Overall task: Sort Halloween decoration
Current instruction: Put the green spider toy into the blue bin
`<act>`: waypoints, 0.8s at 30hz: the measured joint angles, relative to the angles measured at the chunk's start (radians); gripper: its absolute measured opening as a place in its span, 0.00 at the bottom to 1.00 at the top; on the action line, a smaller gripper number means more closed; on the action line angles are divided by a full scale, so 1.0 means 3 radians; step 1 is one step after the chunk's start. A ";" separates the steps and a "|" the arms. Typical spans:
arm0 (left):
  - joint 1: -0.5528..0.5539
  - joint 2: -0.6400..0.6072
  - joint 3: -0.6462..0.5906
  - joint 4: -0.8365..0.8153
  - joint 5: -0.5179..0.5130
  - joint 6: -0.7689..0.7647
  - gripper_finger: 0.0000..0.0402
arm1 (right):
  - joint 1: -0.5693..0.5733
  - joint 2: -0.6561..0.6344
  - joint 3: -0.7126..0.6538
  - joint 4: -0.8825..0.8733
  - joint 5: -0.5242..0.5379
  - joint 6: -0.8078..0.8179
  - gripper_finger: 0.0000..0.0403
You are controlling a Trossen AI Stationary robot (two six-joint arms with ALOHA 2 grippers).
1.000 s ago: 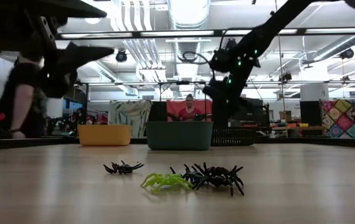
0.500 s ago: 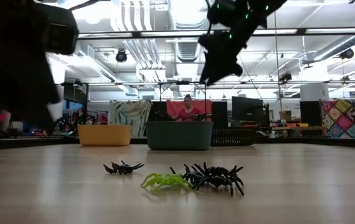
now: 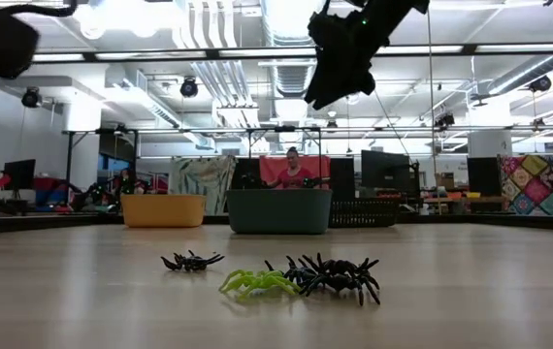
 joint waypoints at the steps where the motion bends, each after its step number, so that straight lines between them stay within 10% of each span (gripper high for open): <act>1: -0.0029 0.0000 -0.0028 0.0054 0.0016 -0.0081 0.47 | 0.0016 0.0000 0.0000 0.0002 0.0000 0.0001 0.38; 24: -0.0174 0.0652 -0.0045 -0.0012 0.0304 -0.0305 0.36 | 0.0035 0.0006 0.0000 0.0010 0.0001 0.0116 0.39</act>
